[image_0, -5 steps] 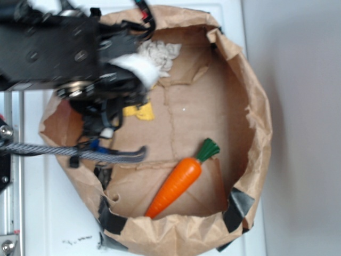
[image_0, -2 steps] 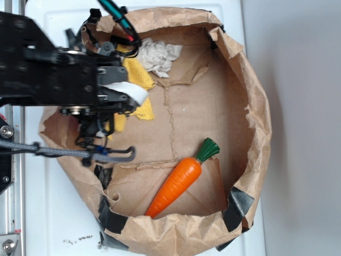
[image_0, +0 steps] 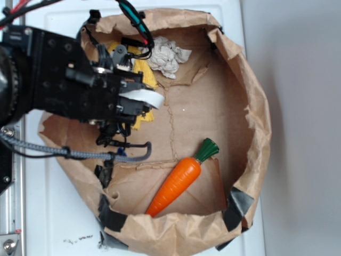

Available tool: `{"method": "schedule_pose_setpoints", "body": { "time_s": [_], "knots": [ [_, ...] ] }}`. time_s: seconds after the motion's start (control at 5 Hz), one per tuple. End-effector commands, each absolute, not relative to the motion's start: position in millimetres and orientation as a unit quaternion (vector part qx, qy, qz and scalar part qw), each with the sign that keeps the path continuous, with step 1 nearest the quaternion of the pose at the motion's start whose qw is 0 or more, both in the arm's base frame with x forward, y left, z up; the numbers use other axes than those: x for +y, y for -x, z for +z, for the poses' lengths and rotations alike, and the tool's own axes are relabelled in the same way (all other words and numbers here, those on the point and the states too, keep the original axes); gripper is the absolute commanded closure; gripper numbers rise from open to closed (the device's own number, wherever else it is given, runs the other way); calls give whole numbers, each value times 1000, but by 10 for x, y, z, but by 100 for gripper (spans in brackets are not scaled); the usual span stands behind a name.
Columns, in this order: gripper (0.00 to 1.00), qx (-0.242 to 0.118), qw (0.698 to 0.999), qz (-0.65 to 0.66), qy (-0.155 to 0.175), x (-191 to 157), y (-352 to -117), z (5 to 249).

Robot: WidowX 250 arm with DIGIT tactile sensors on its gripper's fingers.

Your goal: Grab the yellow cloth.

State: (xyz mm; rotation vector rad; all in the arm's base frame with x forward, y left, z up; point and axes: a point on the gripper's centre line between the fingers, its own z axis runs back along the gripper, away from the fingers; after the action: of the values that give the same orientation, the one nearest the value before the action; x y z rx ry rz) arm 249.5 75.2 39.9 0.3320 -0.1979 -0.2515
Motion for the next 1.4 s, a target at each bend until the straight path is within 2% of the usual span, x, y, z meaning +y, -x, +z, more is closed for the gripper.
{"method": "schedule_pose_setpoints", "body": {
  "time_s": [0.0, 0.4, 0.8, 1.0, 1.2],
  "knots": [
    [100, -135, 971, -124, -156, 732, -2567, 698],
    [100, -132, 976, -104, -139, 716, -2655, 939],
    [100, -111, 988, -53, -92, 671, -2735, 1615],
    [100, -111, 990, -28, -80, 589, -2815, 1819],
    [100, -110, 991, -53, -47, 413, -2944, 1970]
  ]
}}
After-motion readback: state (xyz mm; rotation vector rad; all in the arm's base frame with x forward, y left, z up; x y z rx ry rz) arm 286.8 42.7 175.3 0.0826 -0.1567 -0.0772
